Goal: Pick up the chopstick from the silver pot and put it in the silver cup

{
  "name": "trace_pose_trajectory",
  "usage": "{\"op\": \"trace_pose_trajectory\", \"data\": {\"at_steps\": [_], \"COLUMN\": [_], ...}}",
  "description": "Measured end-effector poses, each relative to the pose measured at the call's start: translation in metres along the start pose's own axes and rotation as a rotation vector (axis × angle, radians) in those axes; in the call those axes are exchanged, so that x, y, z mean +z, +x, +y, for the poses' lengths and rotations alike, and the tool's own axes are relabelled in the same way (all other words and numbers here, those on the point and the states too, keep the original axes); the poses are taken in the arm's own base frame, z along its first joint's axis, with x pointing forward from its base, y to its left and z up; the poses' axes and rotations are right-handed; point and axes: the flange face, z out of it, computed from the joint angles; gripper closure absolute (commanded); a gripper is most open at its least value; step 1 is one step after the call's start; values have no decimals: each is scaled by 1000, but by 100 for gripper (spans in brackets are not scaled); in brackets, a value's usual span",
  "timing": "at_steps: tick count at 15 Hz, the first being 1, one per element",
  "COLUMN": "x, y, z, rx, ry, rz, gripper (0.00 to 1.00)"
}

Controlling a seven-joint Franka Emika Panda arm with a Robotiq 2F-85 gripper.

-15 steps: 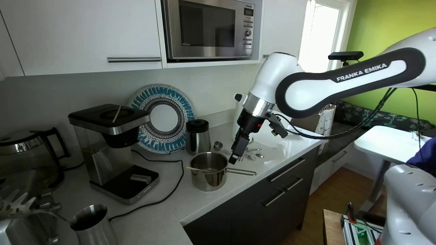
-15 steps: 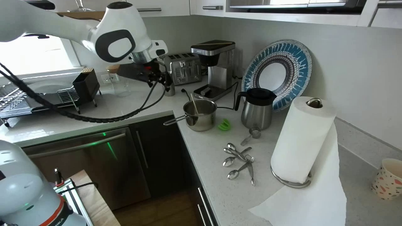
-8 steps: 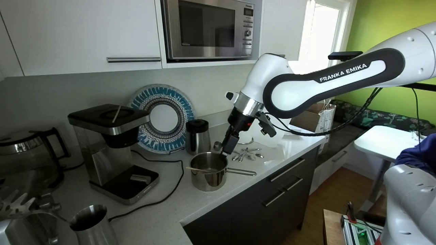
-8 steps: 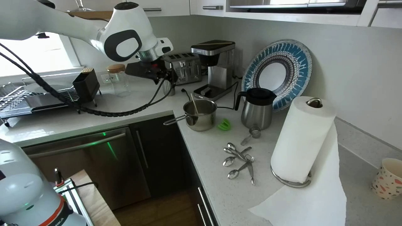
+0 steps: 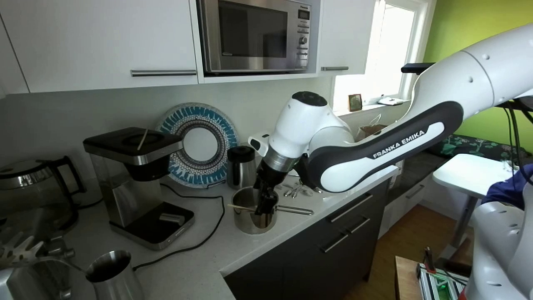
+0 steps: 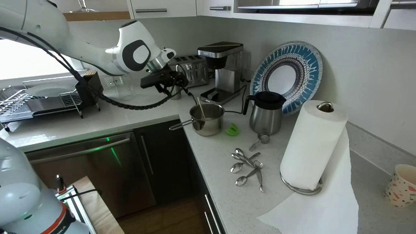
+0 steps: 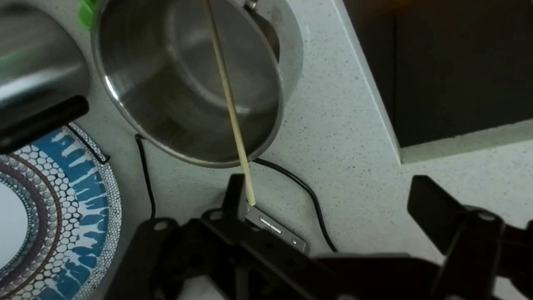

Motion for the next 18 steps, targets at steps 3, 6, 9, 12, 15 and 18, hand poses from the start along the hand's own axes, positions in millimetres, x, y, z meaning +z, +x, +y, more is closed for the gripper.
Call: {"op": "trace_pose_trajectory", "data": {"at_steps": [3,6,9,12,15,18], "x": [21,27,27,37,58,77], "y": [8,10,11,13,18,26], "z": [5,11,12,8,0,-5], "rx": [-66,-69,-78,-79,-54,7], "ry": [-102,-116,-159,-272,-309,-288], "rz": [-1,-3,-14,-43,-65,-45], "gripper": [0,0,0,1,22,51]}}
